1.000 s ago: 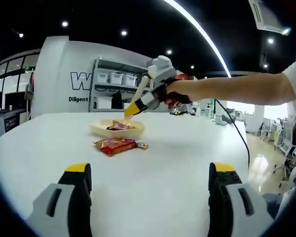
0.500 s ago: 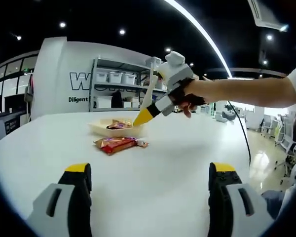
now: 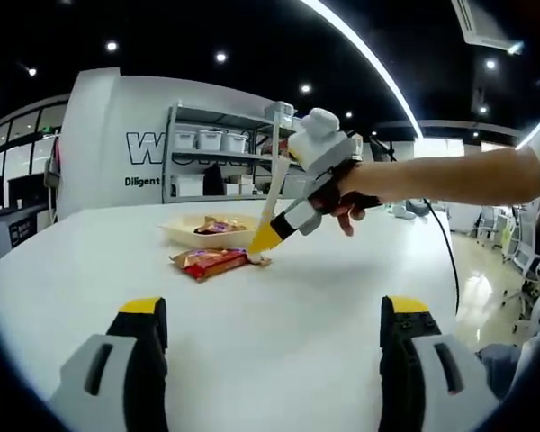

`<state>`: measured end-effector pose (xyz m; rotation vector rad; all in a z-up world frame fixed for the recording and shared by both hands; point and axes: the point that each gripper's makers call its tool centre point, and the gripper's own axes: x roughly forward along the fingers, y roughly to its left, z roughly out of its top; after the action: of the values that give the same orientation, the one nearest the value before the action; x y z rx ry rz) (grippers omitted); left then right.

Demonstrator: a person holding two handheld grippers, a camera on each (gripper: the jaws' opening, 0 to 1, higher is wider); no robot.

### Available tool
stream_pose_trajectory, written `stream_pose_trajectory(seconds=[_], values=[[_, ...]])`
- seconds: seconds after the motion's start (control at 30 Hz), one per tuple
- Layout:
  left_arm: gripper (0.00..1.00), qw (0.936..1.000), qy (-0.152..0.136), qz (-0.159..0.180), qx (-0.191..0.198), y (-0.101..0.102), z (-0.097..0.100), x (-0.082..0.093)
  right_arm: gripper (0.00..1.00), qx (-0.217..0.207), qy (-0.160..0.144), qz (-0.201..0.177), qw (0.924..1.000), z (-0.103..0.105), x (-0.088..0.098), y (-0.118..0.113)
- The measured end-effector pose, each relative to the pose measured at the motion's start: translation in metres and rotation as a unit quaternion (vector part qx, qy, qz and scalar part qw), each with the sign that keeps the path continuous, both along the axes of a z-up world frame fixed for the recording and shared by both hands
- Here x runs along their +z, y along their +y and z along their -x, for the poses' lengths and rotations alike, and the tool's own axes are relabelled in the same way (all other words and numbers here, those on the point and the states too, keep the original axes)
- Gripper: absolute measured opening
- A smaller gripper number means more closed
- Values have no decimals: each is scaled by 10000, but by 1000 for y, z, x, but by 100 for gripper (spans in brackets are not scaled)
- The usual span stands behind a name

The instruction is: Place the target food into the container with the food tongs after gripping and lifting it, then release it inside without dropping or visibly crushing the food.

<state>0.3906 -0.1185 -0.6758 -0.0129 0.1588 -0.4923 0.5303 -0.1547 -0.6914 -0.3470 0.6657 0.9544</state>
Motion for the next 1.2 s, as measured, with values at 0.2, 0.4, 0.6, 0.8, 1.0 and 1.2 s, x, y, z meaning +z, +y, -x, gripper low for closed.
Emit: stream_pose_trajectory(seconds=[0.2, 0.4, 0.6, 0.8, 1.0, 1.2], values=[[97, 10000, -6, -17, -17, -1, 0, 0, 17, -58, -115, 105, 9999, -1, -3, -2], [97, 10000, 6, -36, -37, -2, 0, -1, 18, -33, -266, 188, 9995, -4, -3, -1], [97, 10000, 26, -59, -63, -3, 1, -2, 18, -84, -408, 170, 9990, -9, 7, 0], [97, 10000, -2, -61, -67, -3, 1, -1, 18, -226, -95, 112, 9996, -11, -7, -3], [97, 10000, -7, -43, -74, -3, 1, 0, 13, -289, 4, -6, 9996, -9, -9, -5], [96, 10000, 1, -52, -66, -3, 0, -1, 11, -284, -63, -24, 9996, -5, -8, -7]])
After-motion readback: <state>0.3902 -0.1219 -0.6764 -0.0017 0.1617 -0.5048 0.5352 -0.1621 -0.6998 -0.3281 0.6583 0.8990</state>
